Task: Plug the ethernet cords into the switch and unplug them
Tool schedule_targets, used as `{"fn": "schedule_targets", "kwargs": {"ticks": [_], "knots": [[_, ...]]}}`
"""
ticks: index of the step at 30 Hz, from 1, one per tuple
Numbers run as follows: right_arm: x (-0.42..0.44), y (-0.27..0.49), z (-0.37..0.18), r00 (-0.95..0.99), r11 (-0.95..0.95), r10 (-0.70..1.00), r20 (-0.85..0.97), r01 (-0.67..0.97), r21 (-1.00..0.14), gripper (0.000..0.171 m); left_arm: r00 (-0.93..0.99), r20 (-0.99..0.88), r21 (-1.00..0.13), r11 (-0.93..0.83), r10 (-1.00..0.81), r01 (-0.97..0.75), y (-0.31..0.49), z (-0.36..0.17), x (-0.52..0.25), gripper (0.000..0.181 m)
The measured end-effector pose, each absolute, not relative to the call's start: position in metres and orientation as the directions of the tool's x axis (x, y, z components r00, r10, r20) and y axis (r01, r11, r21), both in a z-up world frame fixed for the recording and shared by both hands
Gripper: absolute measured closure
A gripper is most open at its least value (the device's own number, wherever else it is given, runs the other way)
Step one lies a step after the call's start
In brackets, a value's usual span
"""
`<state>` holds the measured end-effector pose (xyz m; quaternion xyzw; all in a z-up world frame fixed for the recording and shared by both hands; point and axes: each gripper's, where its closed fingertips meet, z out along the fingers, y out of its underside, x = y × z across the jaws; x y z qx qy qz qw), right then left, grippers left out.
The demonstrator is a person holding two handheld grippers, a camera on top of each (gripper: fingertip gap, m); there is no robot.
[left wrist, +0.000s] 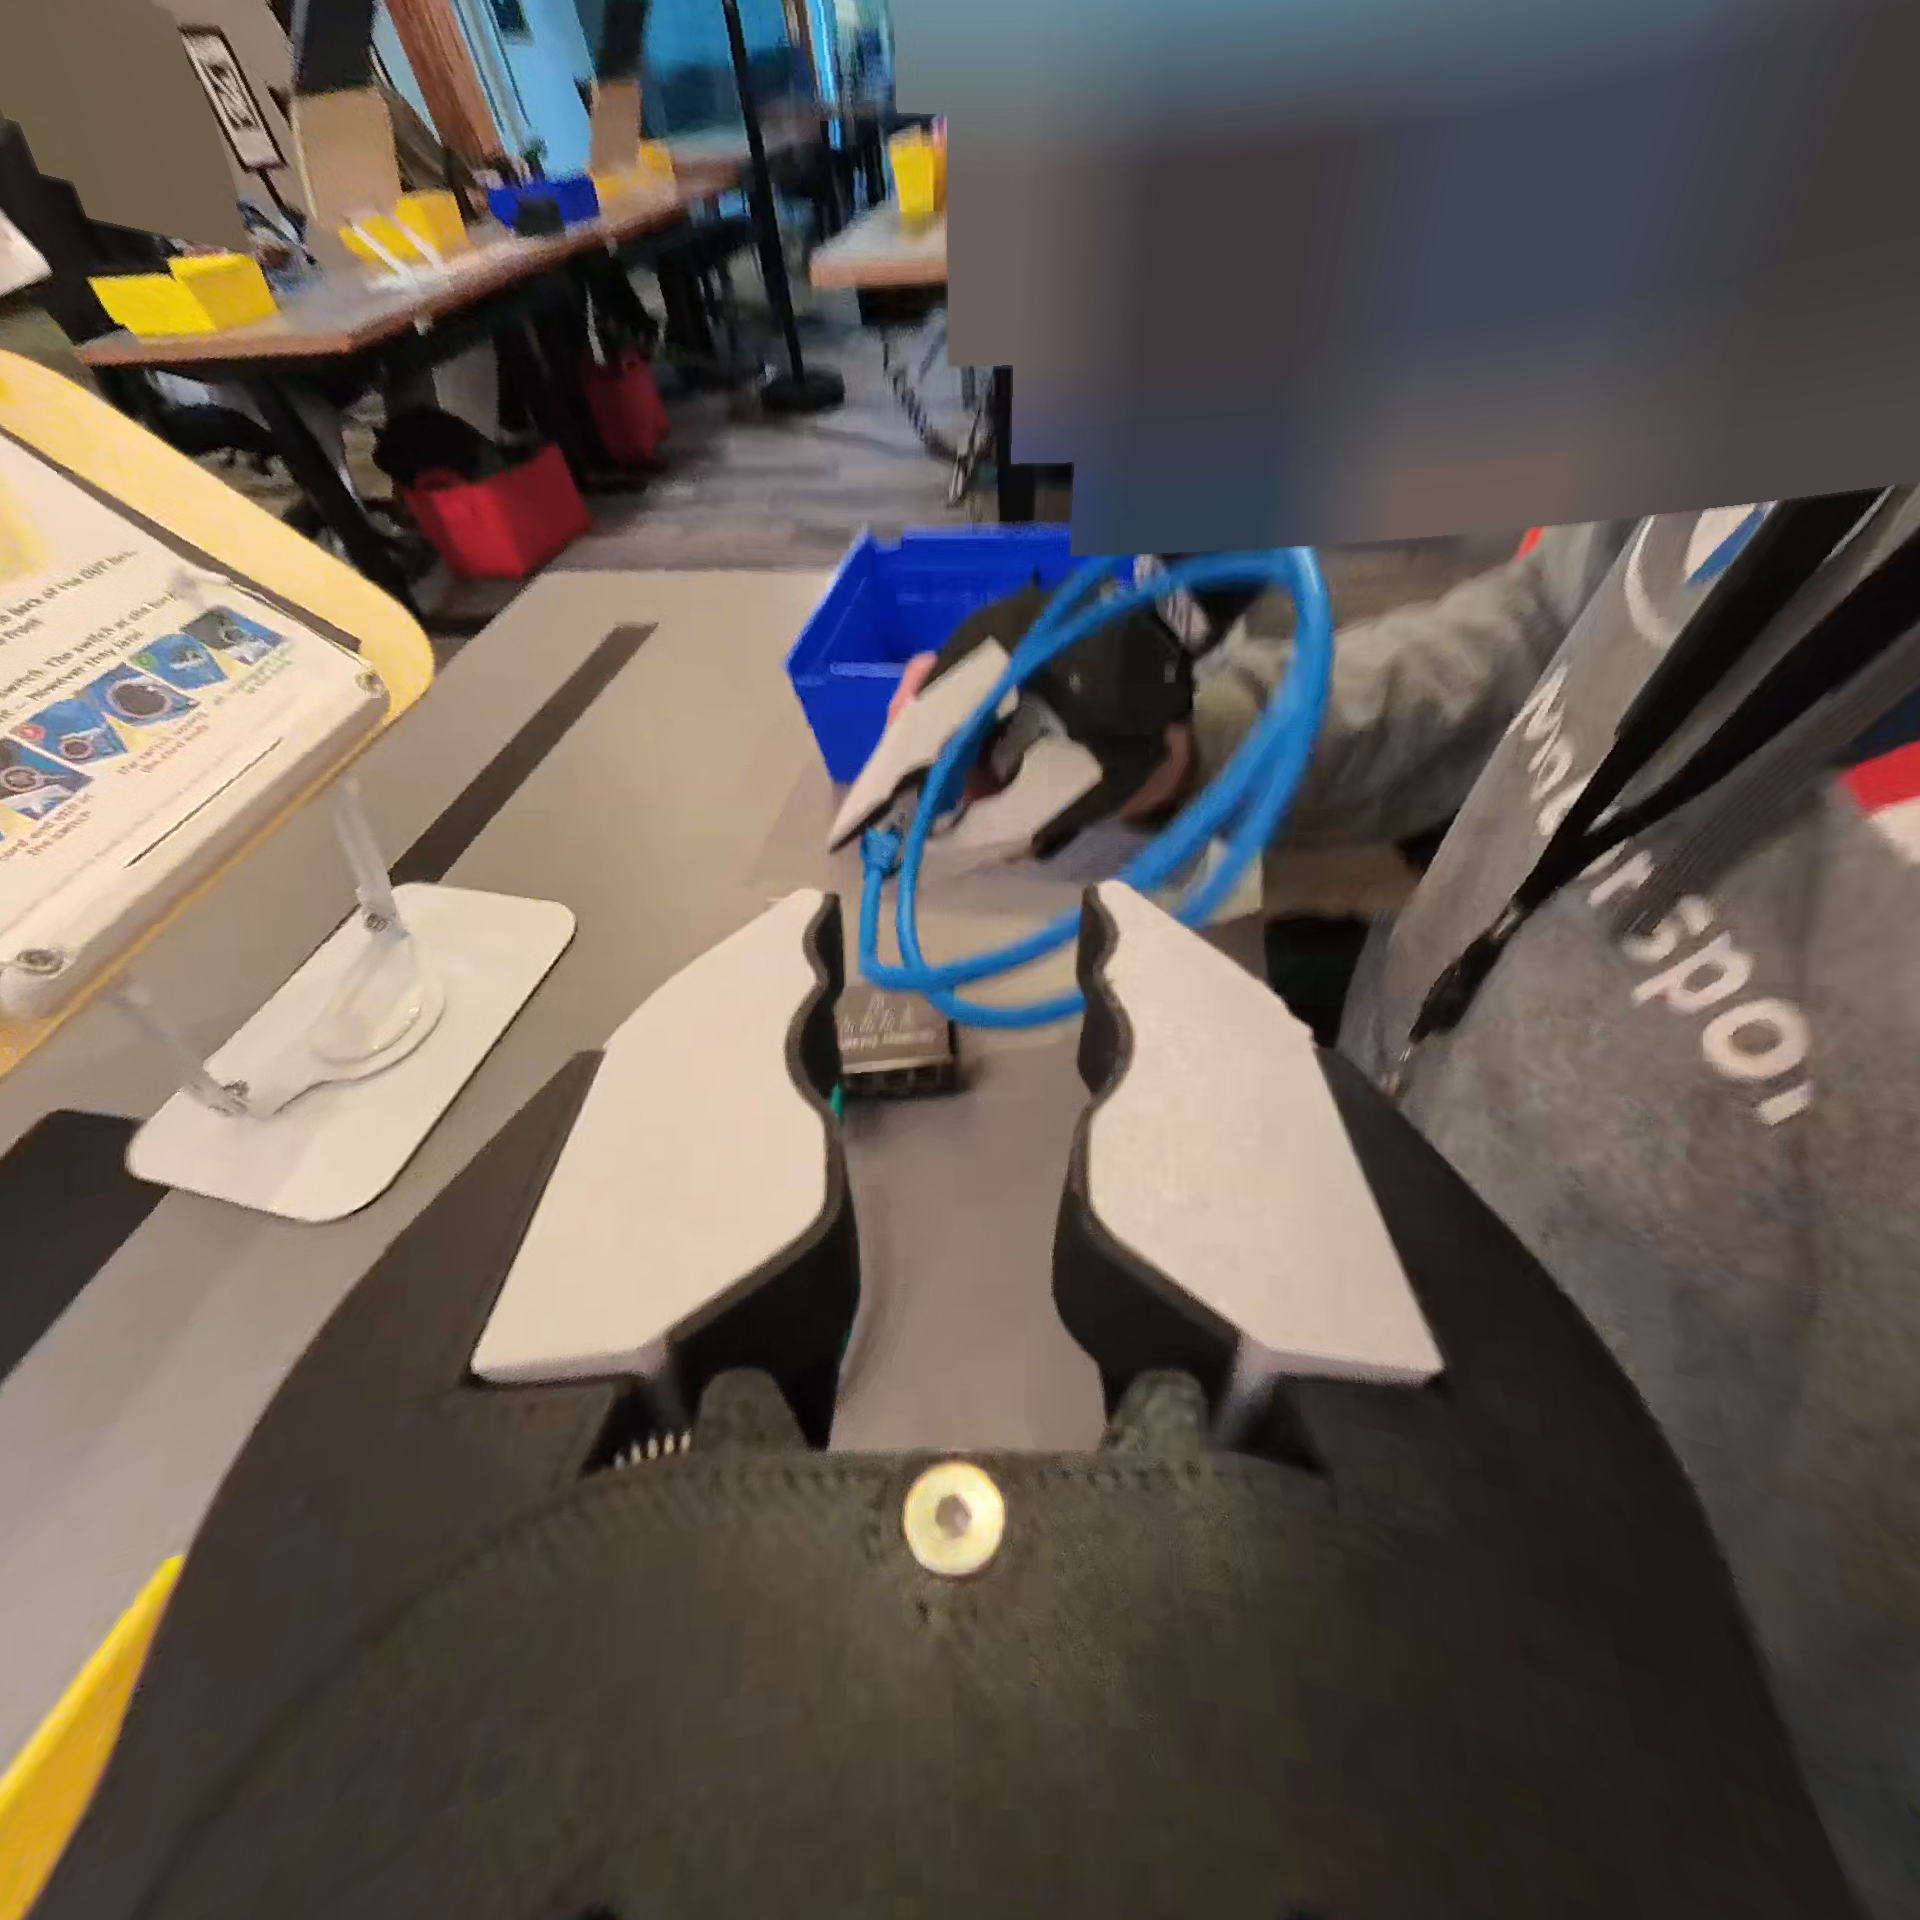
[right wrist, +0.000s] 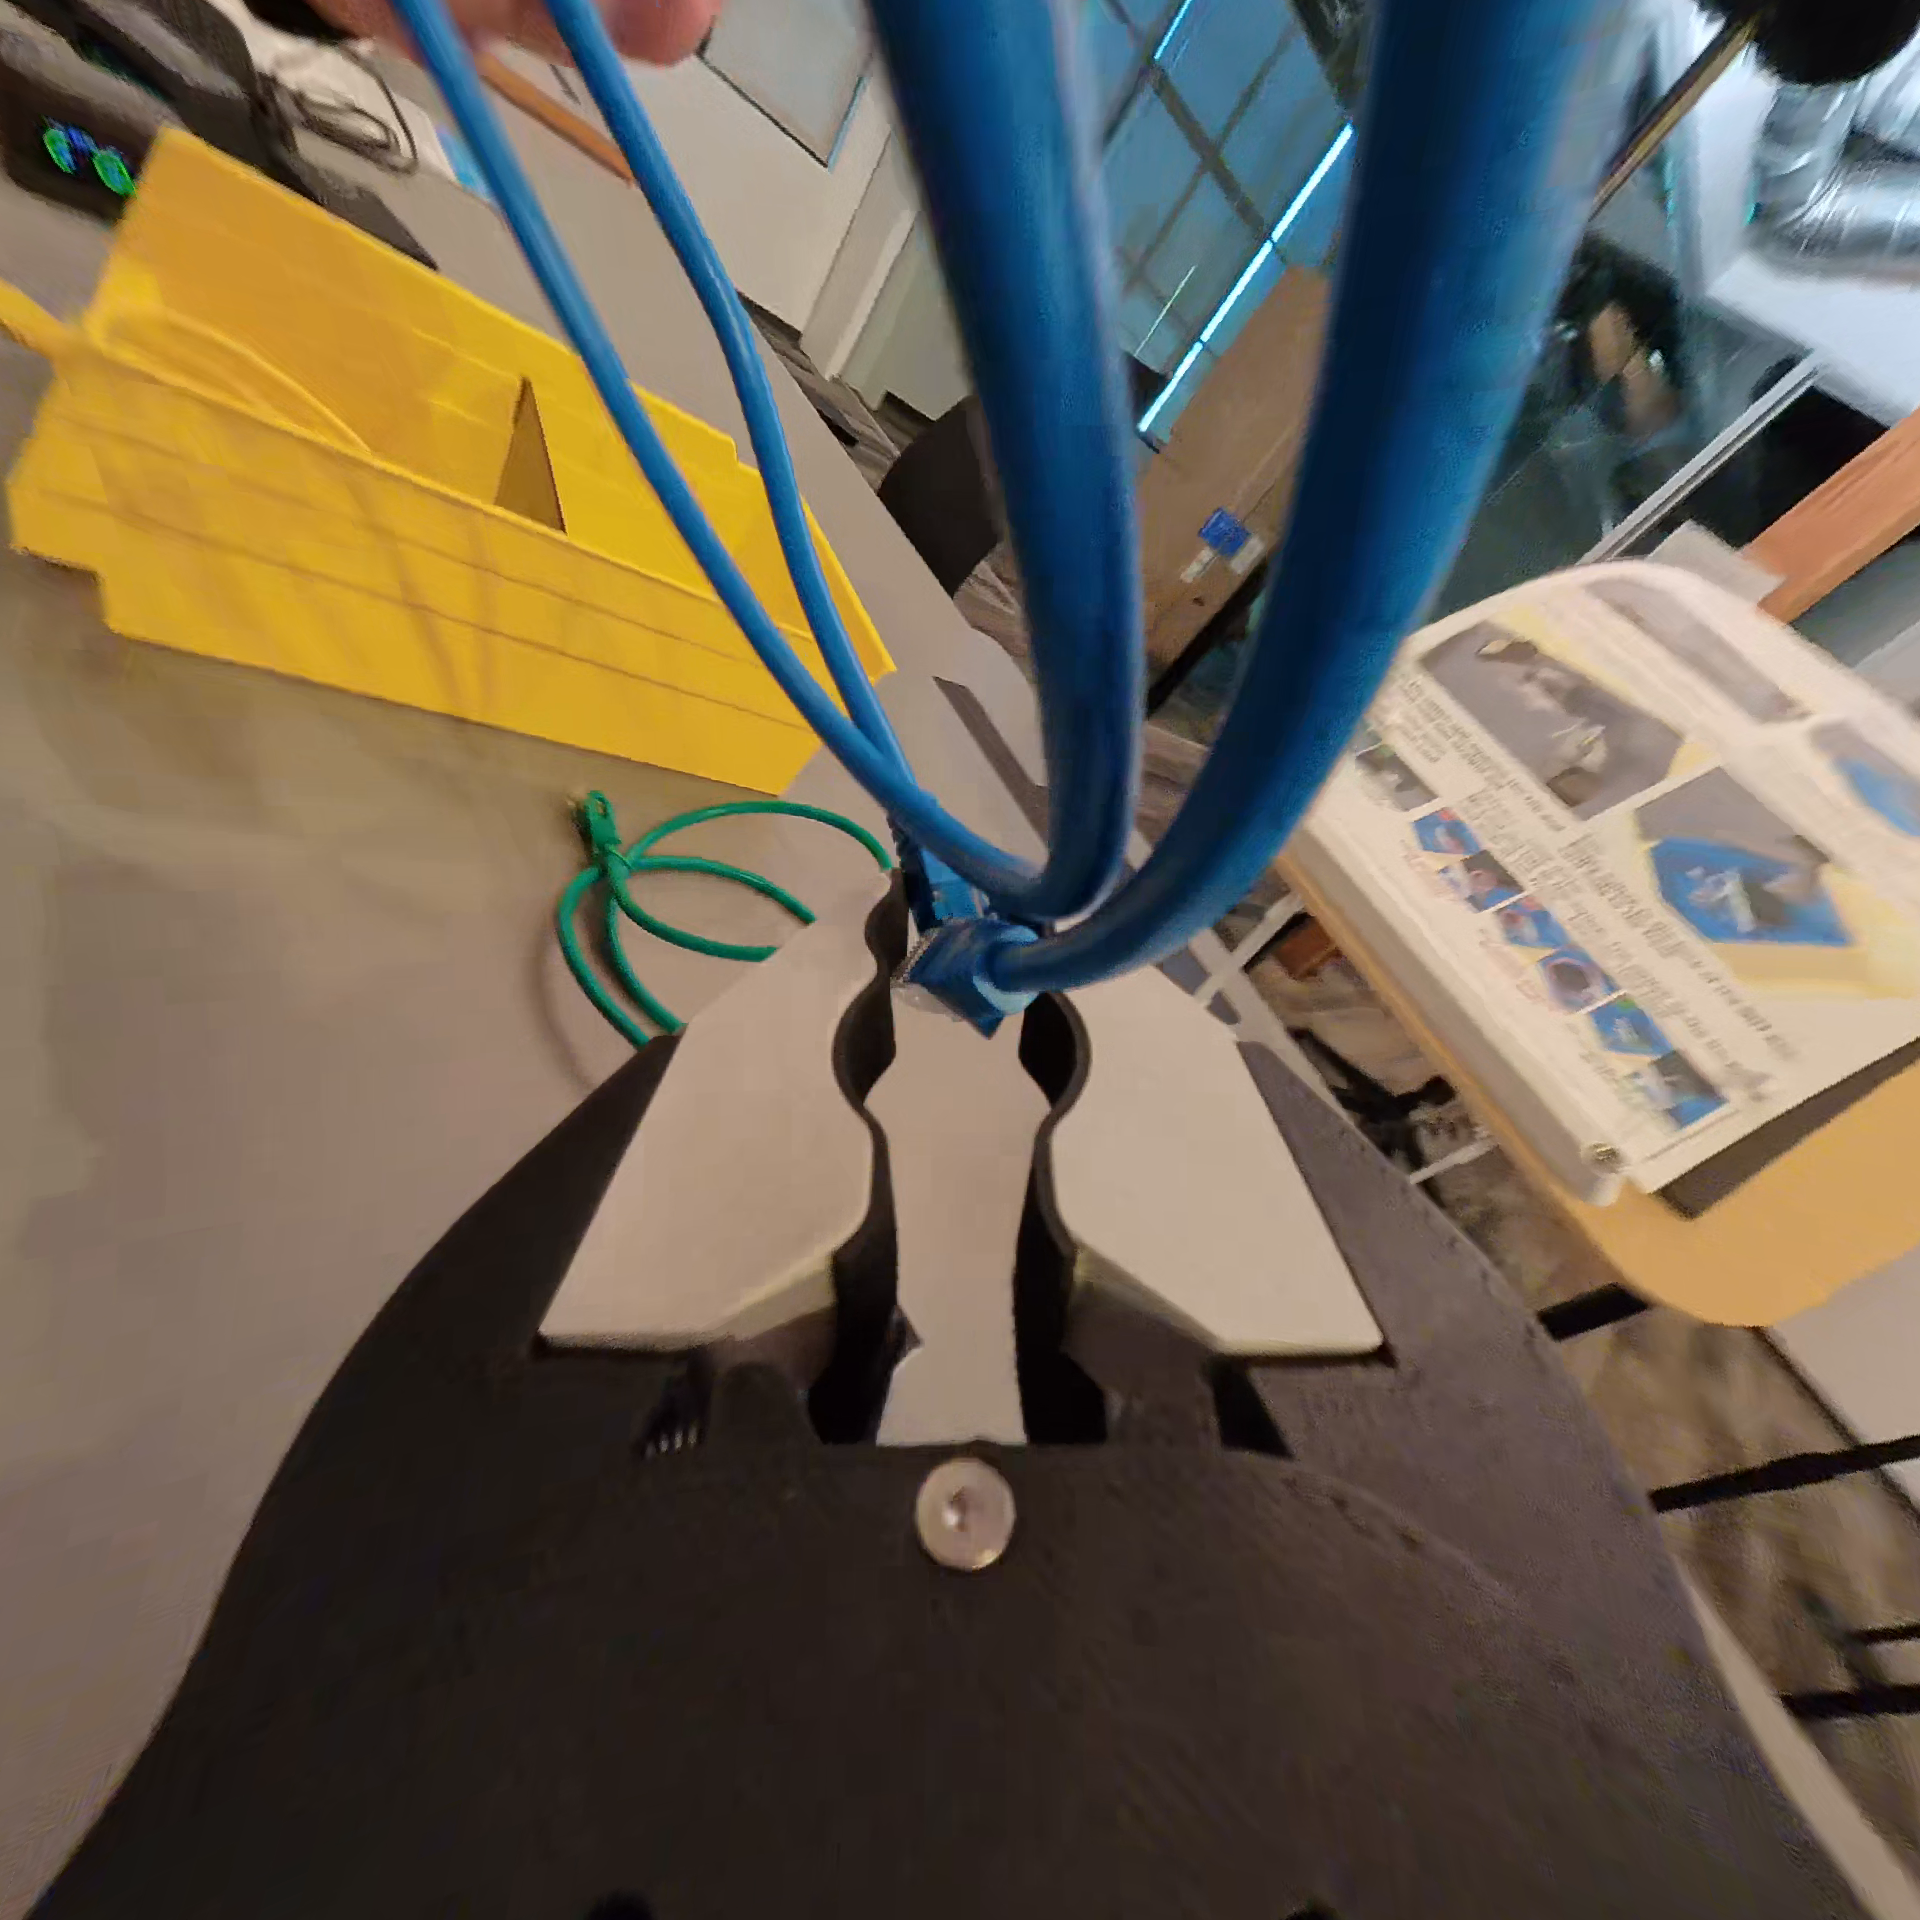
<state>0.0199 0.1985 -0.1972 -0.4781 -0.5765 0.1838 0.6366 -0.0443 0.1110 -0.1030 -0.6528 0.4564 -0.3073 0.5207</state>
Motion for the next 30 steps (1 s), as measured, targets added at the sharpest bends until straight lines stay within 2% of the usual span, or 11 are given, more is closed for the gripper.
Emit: {"fn": "schedule_targets", "kwargs": {"ticks": [3,5,9,14,20,26,30], "knots": [[0.015,0.195,-0.197,0.258,0.550,0.718,0.646,0.359,-0.754,0.156,0.423,0.037,-0.988,-0.096,-0.905,-0.120,0.125,-0.087,-0.057,0.144],[0.010,0.190,-0.198,0.243,0.578,0.695,0.676,0.369,-0.727,0.157,0.451,0.076,-0.984,-0.140,-0.890,-0.111,0.138,-0.093,-0.057,0.145],[0.002,0.188,-0.205,0.220,0.609,0.662,0.716,0.399,-0.686,0.158,0.464,0.095,-0.943,-0.229,-0.880,-0.241,0.162,-0.127,-0.030,0.144],[-0.002,0.194,-0.211,0.214,0.634,0.608,0.765,0.449,-0.630,0.158,0.430,0.111,-0.837,-0.318,-0.896,-0.446,0.178,-0.179,0.010,0.136],[-0.003,0.197,-0.209,0.227,0.651,0.556,0.800,0.479,-0.588,0.158,0.424,0.098,-0.777,-0.335,-0.900,-0.532,0.187,-0.210,0.034,0.141],[0.003,0.209,-0.201,0.303,0.629,0.514,0.803,0.503,-0.593,0.158,0.484,0.197,-0.857,-0.390,-0.853,-0.338,0.198,-0.207,0.046,0.147],[0.004,0.211,-0.193,0.343,0.633,0.478,0.809,0.504,-0.588,0.158,0.449,0.389,-0.874,-0.477,-0.804,-0.097,0.199,-0.197,0.052,0.146]]}}
